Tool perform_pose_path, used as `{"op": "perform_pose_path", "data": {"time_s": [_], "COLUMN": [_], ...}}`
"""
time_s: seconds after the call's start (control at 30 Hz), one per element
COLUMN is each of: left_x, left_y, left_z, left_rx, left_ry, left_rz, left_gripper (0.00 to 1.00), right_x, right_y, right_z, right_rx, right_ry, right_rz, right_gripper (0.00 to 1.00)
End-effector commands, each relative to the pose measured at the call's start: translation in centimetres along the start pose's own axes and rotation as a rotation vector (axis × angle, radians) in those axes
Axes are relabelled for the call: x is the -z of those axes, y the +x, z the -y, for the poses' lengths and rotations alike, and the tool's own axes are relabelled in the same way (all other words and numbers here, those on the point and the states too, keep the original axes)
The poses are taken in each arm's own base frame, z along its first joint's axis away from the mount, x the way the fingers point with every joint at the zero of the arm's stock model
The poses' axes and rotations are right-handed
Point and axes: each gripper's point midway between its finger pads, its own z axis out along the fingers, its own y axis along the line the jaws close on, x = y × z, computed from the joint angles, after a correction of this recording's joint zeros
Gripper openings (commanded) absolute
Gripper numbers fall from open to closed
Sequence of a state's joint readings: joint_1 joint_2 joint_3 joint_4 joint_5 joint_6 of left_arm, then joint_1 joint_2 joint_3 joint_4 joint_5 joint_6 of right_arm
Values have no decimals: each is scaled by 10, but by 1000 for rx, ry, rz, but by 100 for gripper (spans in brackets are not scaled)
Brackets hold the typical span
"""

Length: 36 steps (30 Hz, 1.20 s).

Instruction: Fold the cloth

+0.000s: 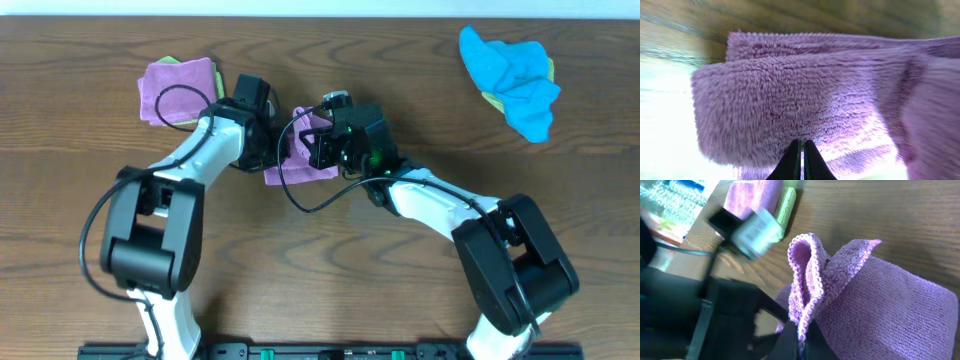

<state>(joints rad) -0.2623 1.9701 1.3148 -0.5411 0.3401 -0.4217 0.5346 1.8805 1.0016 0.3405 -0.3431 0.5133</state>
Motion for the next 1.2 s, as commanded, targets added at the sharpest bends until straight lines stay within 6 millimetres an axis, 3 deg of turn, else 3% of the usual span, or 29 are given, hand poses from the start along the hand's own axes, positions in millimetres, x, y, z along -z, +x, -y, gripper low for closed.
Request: {"op": "perform_pose_path", "data": {"time_s": [0.0, 0.13, 0.47, 0.67, 0.87, 1.0, 1.17], "left_x": [29, 42, 58, 61, 64, 65, 66], "left_y": [-19, -27, -32, -34, -35, -35, -35], "left_z": [3, -3, -42, -56, -66, -71, -74], "left_rx": [-11, 8, 72, 94, 117, 130, 137], "left_ry": [-1, 0, -86, -112, -129, -131, -135], "left_rz": [90, 122, 129, 131, 128, 127, 124], "left_gripper": [6, 6, 6, 6, 6, 6, 6], "right_x": [-5, -5, -13, -27, -36, -38, -38], "right_y": [2, 3, 4, 7, 22, 27, 41], "right_z": [-5, -8, -34, -33, -31, -33, -35], "right_rx": [22, 25, 66, 64, 61, 63, 71], "right_ry": [-12, -23, -73, -73, -66, -68, -64], "right_rz": [-10, -16, -16, -43, -90, -102, -148], "right_gripper": [1, 1, 1, 1, 2, 7, 30]}}
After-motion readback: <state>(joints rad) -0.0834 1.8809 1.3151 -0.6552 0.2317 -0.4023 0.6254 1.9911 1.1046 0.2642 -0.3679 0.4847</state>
